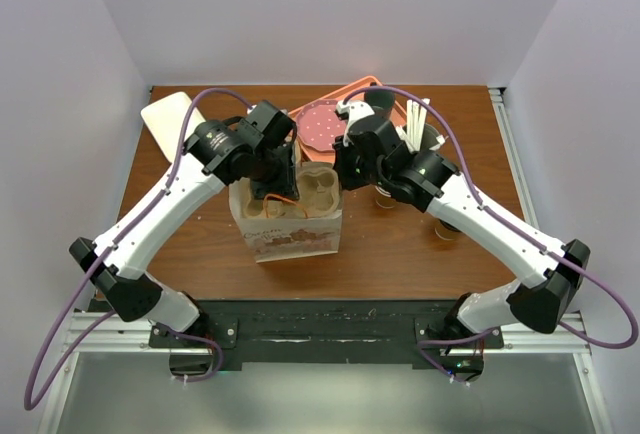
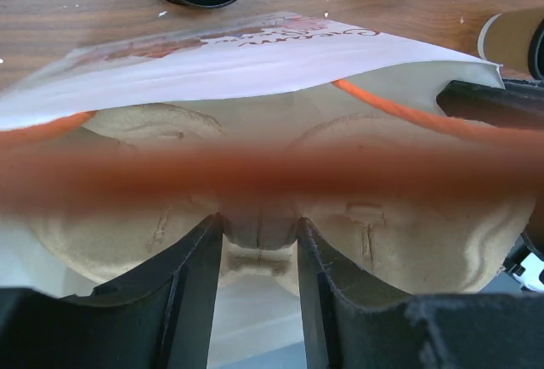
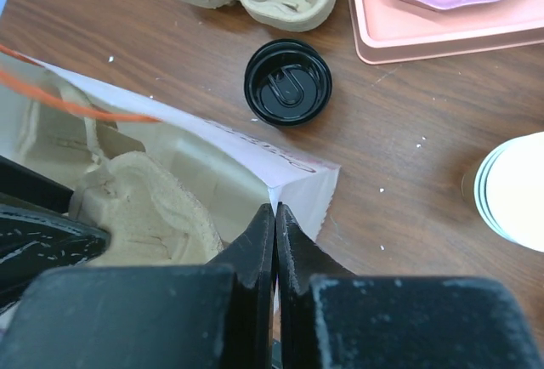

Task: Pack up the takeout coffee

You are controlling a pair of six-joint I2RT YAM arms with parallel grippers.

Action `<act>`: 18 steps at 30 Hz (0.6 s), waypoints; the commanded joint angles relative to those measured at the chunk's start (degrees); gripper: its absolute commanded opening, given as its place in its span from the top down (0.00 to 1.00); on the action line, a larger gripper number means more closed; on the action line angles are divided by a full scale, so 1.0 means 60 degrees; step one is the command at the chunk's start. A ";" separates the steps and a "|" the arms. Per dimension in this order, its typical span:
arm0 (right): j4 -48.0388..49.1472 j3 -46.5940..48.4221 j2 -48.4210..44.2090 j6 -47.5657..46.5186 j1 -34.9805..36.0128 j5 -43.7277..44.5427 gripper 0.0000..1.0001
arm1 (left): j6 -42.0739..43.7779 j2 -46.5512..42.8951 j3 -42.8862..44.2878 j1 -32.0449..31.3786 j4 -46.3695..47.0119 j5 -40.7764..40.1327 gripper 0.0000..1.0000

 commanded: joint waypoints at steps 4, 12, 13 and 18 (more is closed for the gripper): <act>0.0396 0.0242 -0.0527 0.0381 0.0007 0.0190 1.00 | -0.0207 -0.0457 -0.0051 -0.0021 0.0070 -0.0175 0.91; 0.0396 -0.0023 -0.0747 0.0410 0.0007 0.0087 1.00 | -0.0324 -0.0370 -0.0360 -0.0021 0.0085 -0.0894 0.91; 0.0411 -0.0037 -0.0747 0.0425 0.0007 0.0044 1.00 | -0.0368 -0.0355 -0.0331 -0.0021 0.0085 -0.1083 0.91; 0.0543 -0.0111 -0.0660 0.0542 0.0007 -0.0147 1.00 | -0.0573 -0.0048 0.0050 -0.0035 0.0202 -0.1583 0.92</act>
